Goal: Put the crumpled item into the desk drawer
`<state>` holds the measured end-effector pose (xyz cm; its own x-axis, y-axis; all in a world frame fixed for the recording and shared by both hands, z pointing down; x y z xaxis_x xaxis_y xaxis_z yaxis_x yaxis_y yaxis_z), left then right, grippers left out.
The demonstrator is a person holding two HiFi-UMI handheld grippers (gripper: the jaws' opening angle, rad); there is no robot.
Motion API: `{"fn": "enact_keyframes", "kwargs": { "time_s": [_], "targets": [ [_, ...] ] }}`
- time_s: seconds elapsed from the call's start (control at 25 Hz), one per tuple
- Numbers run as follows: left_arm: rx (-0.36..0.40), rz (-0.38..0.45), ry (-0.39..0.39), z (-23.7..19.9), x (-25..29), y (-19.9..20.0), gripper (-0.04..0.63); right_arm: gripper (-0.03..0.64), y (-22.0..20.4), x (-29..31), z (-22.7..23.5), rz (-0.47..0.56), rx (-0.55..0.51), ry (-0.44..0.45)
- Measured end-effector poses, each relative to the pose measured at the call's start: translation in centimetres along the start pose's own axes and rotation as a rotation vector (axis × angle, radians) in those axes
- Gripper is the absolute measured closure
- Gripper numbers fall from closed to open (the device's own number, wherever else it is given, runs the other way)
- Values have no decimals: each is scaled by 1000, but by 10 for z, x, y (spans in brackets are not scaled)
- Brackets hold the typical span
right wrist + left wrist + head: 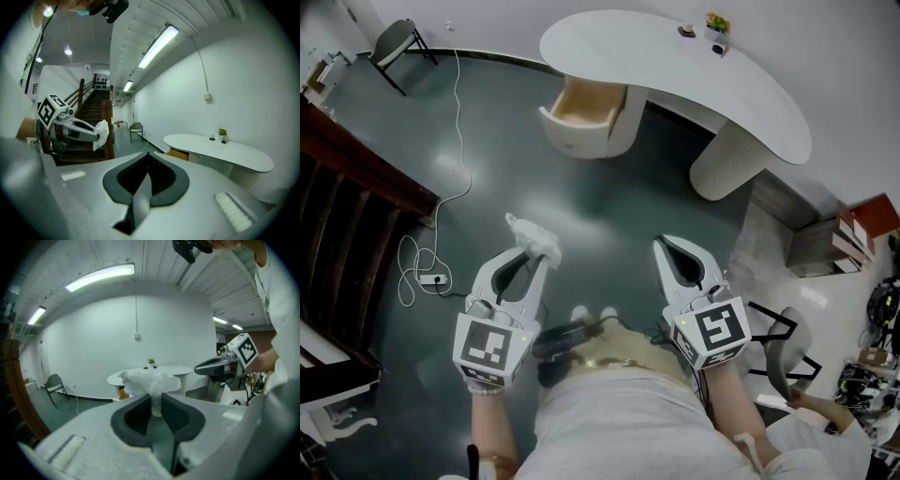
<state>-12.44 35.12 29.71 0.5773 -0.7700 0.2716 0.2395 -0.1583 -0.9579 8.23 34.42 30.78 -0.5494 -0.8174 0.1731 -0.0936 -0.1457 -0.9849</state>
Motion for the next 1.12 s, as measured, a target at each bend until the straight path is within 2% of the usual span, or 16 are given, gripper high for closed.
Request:
{"fn": "enact_keyframes", "kwargs": {
  "time_s": [0.32, 0.64, 1.12],
  "targets": [
    [15, 18, 45, 17, 7, 8, 537, 612, -13, -13, 20, 3, 3, 4],
    [26, 39, 48, 20, 13, 10, 537, 612, -14, -13, 24, 23, -2, 4],
    [30, 68, 11, -10, 63, 13, 537, 612, -6, 26, 54, 15, -22, -31]
  ]
}}
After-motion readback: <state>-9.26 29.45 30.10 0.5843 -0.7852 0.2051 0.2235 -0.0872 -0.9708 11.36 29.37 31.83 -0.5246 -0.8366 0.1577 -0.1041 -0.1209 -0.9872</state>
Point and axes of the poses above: the fingertips, and each gripper's own axes: x forward along the fingers, z to its right, y out of its top, the point moved 4 cm from there along -x, backward along the fingers, and after that the axes turned 6 degrees about z, right-handed, at the moved point
